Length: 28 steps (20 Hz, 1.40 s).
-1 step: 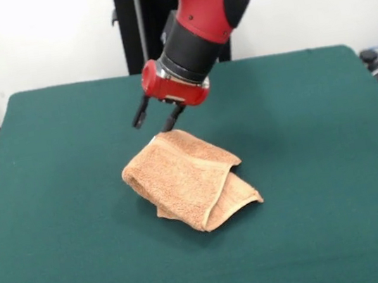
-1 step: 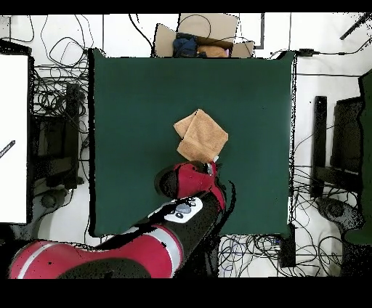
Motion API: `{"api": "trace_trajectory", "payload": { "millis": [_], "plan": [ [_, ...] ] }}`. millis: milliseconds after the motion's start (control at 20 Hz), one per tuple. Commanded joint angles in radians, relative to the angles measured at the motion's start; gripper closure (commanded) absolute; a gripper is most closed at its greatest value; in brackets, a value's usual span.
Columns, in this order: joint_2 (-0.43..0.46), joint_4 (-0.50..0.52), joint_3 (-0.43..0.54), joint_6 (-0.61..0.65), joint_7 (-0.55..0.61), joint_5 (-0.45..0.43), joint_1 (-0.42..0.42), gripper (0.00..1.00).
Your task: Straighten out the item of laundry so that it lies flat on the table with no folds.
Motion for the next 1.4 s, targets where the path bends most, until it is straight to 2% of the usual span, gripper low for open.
{"api": "trace_trajectory", "payload": {
  "millis": [50, 350, 650, 950, 1400],
  "plan": [
    [0.045, 0.035, 0.168, -0.051, 0.294, 0.068, 0.000, 0.00],
    [0.005, 0.057, 0.199, -0.023, 0.269, 0.057, -0.028, 0.00],
    [-0.012, 0.066, 0.188, 0.004, 0.273, 0.064, -0.012, 0.00],
    [-0.065, 0.093, 0.196, 0.060, 0.263, 0.063, -0.012, 0.00],
    [-0.074, 0.096, 0.162, 0.109, 0.289, 0.110, 0.052, 0.00]
  ]
}}
